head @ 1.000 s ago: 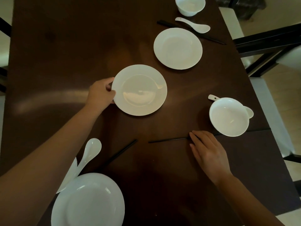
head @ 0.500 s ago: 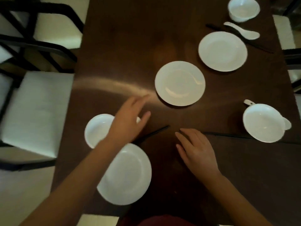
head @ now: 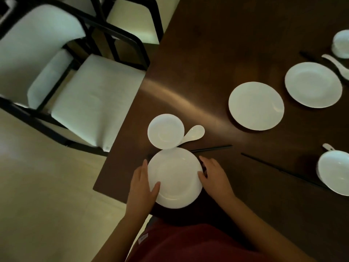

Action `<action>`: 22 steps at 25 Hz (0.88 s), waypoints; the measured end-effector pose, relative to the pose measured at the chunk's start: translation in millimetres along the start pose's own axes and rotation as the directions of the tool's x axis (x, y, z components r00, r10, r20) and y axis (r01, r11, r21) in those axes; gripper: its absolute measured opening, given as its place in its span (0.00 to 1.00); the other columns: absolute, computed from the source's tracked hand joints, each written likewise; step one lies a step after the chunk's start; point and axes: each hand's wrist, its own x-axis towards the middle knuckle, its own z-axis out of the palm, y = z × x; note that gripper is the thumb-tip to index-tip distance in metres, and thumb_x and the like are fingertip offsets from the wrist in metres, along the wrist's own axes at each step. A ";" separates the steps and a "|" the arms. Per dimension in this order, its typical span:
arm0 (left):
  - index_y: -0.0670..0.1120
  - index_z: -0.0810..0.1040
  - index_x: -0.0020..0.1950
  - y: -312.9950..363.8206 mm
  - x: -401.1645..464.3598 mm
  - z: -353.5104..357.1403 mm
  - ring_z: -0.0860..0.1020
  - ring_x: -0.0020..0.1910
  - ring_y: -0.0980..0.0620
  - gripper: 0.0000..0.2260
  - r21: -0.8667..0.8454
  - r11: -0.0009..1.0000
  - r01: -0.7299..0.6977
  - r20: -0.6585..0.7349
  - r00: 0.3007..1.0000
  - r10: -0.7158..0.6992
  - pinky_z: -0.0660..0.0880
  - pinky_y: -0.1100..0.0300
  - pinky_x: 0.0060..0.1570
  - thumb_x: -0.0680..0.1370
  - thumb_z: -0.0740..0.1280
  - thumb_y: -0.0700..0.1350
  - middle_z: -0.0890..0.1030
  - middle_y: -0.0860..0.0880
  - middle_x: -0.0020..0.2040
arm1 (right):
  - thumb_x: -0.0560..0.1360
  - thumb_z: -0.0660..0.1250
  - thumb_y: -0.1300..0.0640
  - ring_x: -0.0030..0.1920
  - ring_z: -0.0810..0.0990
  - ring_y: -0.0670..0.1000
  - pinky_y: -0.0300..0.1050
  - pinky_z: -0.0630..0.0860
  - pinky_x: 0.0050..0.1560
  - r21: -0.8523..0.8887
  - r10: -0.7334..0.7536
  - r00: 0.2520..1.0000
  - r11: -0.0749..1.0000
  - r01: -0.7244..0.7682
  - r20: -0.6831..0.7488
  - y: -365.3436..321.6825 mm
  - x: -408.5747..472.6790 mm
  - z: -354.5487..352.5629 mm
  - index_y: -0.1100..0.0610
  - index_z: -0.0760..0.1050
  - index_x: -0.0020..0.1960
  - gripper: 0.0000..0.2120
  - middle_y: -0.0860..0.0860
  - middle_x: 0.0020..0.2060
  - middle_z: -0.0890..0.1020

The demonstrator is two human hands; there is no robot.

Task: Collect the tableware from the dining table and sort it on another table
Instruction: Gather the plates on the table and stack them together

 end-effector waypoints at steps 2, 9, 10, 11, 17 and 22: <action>0.43 0.63 0.71 1.6 7.3 0.2 0.70 0.63 0.44 0.27 -0.037 0.997 0.062 -0.035 0.997 -0.064 0.68 0.50 0.63 0.74 0.68 0.45 0.70 0.40 0.66 | 0.75 0.62 0.62 0.56 0.75 0.51 0.44 0.72 0.57 0.042 0.000 1.000 0.999 0.000 -0.012 -4.8 2.7 3.1 0.55 0.69 0.66 0.20 0.53 0.58 0.77; 0.52 0.77 0.53 12.4 9.3 -23.2 0.78 0.44 0.57 0.15 -0.310 0.948 0.077 0.071 0.996 -0.058 0.78 0.52 0.52 0.73 0.66 0.34 0.81 0.53 0.46 | 0.72 0.66 0.64 0.38 0.74 0.41 0.30 0.67 0.37 0.230 0.116 0.993 0.967 -0.112 -0.006 -1.5 -0.7 -20.1 0.51 0.77 0.59 0.18 0.43 0.40 0.77; 0.54 0.77 0.52 18.4 8.6 -26.9 0.79 0.45 0.58 0.15 -0.349 0.934 0.077 0.103 0.994 -0.043 0.79 0.51 0.51 0.73 0.66 0.34 0.81 0.56 0.45 | 0.72 0.66 0.64 0.39 0.75 0.41 0.30 0.68 0.37 0.263 0.136 0.991 0.956 -0.130 -0.003 2.1 -4.4 -28.6 0.50 0.77 0.59 0.18 0.41 0.39 0.77; 0.55 0.77 0.51 25.2 8.2 -30.4 0.80 0.45 0.58 0.16 -0.379 0.923 0.071 0.134 0.991 -0.021 0.79 0.53 0.49 0.73 0.67 0.34 0.81 0.58 0.45 | 0.71 0.67 0.64 0.39 0.76 0.43 0.31 0.69 0.37 0.295 0.150 0.989 0.945 -0.142 -0.004 6.2 -9.3 -37.9 0.49 0.77 0.58 0.18 0.41 0.39 0.77; 0.57 0.78 0.53 119.2 45.1 -33.5 0.81 0.41 0.61 0.19 -0.502 0.864 -0.042 0.219 0.960 0.174 0.77 0.69 0.32 0.73 0.66 0.33 0.82 0.56 0.42 | 0.70 0.68 0.67 0.45 0.81 0.51 0.51 0.79 0.47 0.459 0.179 0.961 0.886 -0.065 -0.211 34.3 -21.1 -124.2 0.47 0.78 0.54 0.18 0.47 0.42 0.82; 0.49 0.79 0.57 218.5 112.7 -5.2 0.81 0.45 0.52 0.18 -0.529 0.836 -0.143 0.190 0.941 0.281 0.81 0.62 0.39 0.73 0.65 0.30 0.82 0.48 0.47 | 0.71 0.68 0.67 0.45 0.81 0.51 0.48 0.81 0.42 0.549 0.269 0.900 0.835 -0.041 -0.343 66.7 22.2 -197.4 0.50 0.77 0.53 0.16 0.51 0.42 0.82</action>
